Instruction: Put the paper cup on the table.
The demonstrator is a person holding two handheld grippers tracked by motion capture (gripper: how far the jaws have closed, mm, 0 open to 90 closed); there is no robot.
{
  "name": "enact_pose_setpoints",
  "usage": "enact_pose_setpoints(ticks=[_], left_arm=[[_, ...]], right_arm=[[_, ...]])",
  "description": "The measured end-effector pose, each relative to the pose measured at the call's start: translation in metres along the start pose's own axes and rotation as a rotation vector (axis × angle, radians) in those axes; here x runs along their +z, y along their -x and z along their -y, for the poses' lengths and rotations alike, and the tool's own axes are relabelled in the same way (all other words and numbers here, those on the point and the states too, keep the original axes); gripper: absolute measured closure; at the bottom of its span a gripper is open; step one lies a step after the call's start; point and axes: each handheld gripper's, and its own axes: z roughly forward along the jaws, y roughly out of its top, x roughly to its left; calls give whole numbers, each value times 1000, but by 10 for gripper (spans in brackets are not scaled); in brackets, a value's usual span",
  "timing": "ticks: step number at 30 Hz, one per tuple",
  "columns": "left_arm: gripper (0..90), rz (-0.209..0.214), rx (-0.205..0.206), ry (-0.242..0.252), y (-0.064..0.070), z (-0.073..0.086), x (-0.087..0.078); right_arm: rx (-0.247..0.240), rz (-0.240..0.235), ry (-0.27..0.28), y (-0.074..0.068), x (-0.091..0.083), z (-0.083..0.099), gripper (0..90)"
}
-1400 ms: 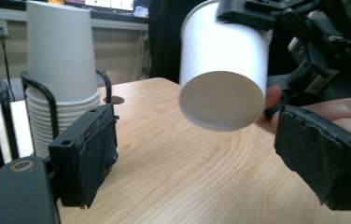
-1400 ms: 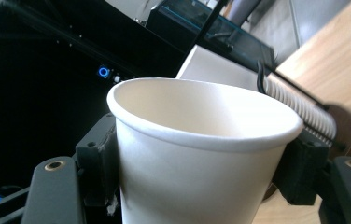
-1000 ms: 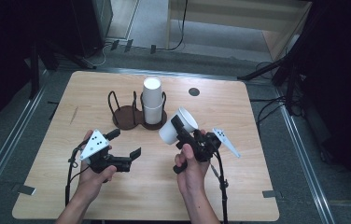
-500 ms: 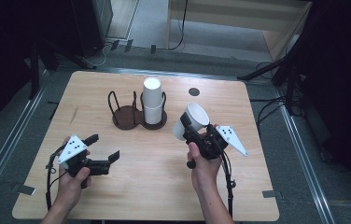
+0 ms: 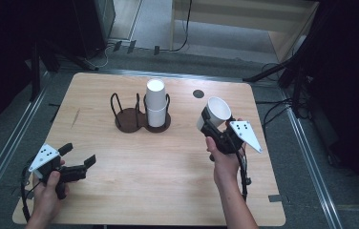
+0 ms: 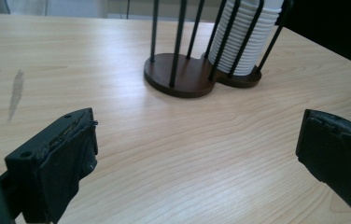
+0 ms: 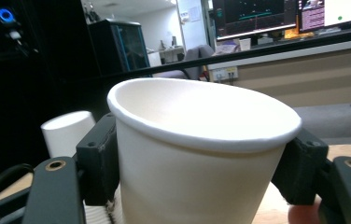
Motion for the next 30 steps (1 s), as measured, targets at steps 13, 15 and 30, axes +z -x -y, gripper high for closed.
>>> enact_pose_setpoints(ticks=[13,15,30], left_arm=[[0,-83,-19,-34,-29,18,-7],[0,-94,-28,-29,-34,20,-10],[0,-135,-65,5,-52,30,-17]], right_arm=[[-110,57,-17,28,19,11,283],[-135,60,-24,34,26,17,282],[-292,108,-87,69,70,65,288]])
